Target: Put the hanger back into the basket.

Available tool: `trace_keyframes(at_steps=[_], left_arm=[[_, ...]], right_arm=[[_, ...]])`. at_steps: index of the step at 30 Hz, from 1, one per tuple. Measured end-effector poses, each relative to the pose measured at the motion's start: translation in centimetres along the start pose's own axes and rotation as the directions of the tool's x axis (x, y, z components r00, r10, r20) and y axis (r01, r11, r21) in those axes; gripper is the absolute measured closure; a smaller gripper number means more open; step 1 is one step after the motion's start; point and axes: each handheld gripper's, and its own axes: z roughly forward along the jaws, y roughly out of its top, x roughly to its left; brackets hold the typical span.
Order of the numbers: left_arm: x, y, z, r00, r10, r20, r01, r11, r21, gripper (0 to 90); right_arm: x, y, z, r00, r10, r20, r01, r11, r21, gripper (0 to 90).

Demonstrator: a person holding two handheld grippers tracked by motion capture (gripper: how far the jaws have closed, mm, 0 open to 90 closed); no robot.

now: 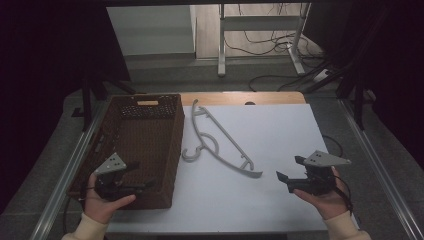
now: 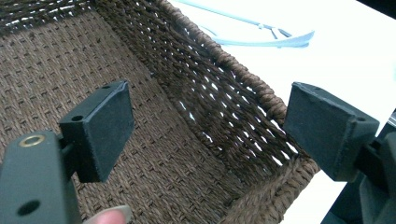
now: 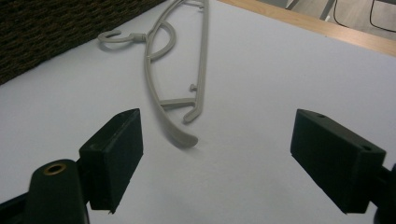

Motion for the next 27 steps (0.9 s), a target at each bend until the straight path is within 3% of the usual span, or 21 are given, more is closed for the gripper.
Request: trace_keyframes(at_steps=[27], left_arm=[[0.4,1.1,0.3,0.9998,0.014,0.014,-0.014,0.9999,-0.011,15.9]], right_arm=[[-0.2,-0.9,-0.5,0.9988,0.030,0.038,-0.032,0.999,0.037,19.6]])
